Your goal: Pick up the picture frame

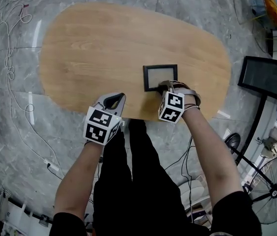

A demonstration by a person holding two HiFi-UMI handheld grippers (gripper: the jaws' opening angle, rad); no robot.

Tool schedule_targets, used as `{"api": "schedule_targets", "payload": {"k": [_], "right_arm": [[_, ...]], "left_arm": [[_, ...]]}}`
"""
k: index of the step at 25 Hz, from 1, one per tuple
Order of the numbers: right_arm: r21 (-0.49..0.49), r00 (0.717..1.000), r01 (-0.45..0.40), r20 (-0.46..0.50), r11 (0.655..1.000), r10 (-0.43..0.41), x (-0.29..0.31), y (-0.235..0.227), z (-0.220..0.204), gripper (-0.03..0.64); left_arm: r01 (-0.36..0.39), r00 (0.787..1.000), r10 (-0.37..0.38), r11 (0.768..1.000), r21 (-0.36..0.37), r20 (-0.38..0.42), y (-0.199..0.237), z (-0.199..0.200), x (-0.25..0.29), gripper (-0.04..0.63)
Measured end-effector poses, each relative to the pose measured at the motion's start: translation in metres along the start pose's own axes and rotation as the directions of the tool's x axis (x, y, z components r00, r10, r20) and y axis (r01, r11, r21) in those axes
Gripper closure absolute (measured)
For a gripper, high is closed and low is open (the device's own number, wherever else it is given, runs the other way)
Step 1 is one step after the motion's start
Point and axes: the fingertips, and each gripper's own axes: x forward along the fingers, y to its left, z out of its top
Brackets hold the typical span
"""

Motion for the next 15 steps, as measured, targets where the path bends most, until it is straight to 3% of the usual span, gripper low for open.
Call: {"api": "schedule_targets", "payload": {"k": [4, 9, 15], "right_arm": [[-0.065, 1.0, 0.005, -0.028, 0.998, -0.007, 0.002, 0.001, 0.001, 0.538], [-0.046, 0.999, 0.004, -0.051, 0.999, -0.006, 0.003, 0.004, 0.002, 0.537], [-0.147, 0.995, 0.032, -0.094, 0.989, -0.046, 0.005, 0.003, 0.004, 0.54]], "left_arm": [[0.006, 1.0, -0.006, 1.0, -0.026, -0.008, 0.001, -0.01, -0.001, 0.588], [0.015, 1.0, -0.015, 0.999, -0.051, -0.018, 0.0, -0.02, -0.006, 0.588], [0.023, 1.0, -0.023, 0.997, -0.067, 0.002, 0.001, -0.015, -0.009, 0.588]]}}
